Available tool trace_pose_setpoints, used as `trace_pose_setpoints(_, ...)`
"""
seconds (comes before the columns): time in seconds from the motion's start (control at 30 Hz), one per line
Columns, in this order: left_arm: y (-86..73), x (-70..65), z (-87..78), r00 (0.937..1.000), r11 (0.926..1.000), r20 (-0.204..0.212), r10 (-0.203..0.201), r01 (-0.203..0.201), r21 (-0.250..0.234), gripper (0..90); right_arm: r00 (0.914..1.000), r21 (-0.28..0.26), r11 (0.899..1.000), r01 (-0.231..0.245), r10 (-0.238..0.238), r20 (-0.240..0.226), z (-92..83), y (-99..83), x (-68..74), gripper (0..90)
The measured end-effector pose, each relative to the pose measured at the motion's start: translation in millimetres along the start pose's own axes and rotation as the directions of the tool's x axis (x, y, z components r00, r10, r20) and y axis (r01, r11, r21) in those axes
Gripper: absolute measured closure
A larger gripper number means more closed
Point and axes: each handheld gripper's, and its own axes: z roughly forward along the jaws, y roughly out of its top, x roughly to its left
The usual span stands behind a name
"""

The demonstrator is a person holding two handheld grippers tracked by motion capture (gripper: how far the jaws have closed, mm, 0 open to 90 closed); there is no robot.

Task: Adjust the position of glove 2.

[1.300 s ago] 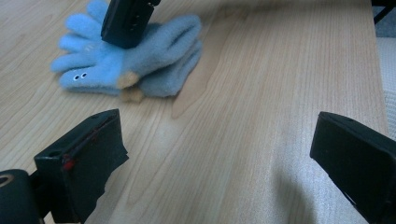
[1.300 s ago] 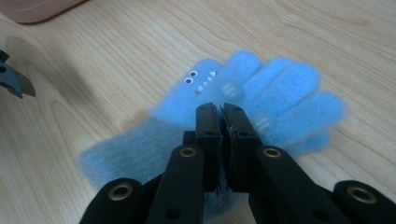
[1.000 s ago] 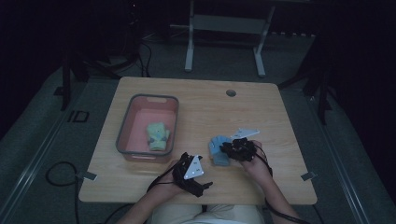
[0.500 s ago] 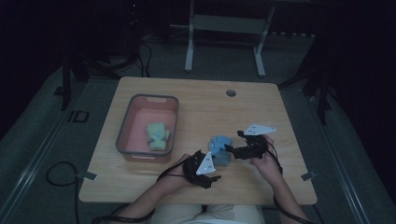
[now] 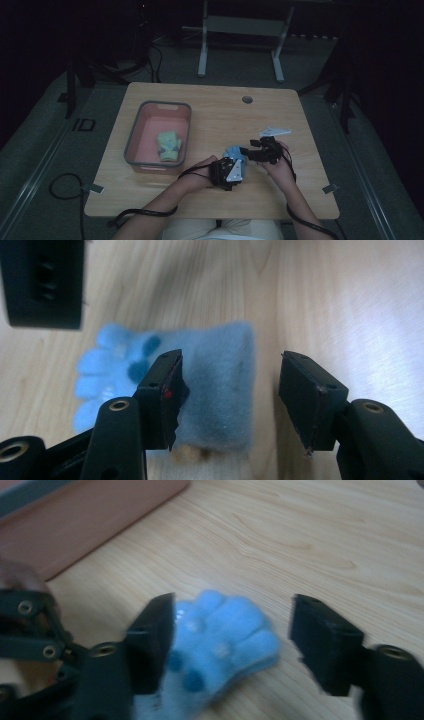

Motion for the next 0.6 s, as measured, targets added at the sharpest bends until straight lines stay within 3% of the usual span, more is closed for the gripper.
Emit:
trace_pose_setpoints(0.07, -0.9, 1.5, 4.0, 1.0000, 1.0000, 0.007, 0.003, -0.004, 0.008, 44.4, 0.9993, 0.010, 1.000, -0.024, 0.024, 0.028, 4.3, -0.8, -4.7, 42.7)
trace_pose_setpoints(0.27, -2.3, 9.7, 7.8, 0.9997, 0.9997, 0.021, -0.015, 0.015, 0.017, 60.5, 0.9943, 0.069, 0.993, -0.099, 0.096, 0.046, 19.6, -6.9, -11.8, 38.9)
trace_pose_setpoints(0.5, -5.8, 14.0, 6.6, 0.9984, 0.9997, 0.051, -0.024, 0.024, 0.006, 70.7, 0.9937, 0.127, 0.986, -0.108, 0.103, 0.045, 36.1, -17.6, -5.6, 36.2)
trace_pose_setpoints(0.6, -7.0, 15.7, 6.2, 0.9975, 0.9995, 0.063, -0.032, 0.032, 0.002, 71.8, 0.9928, 0.120, 0.986, -0.113, 0.107, 0.053, 37.2, -22.2, -2.7, 35.8)
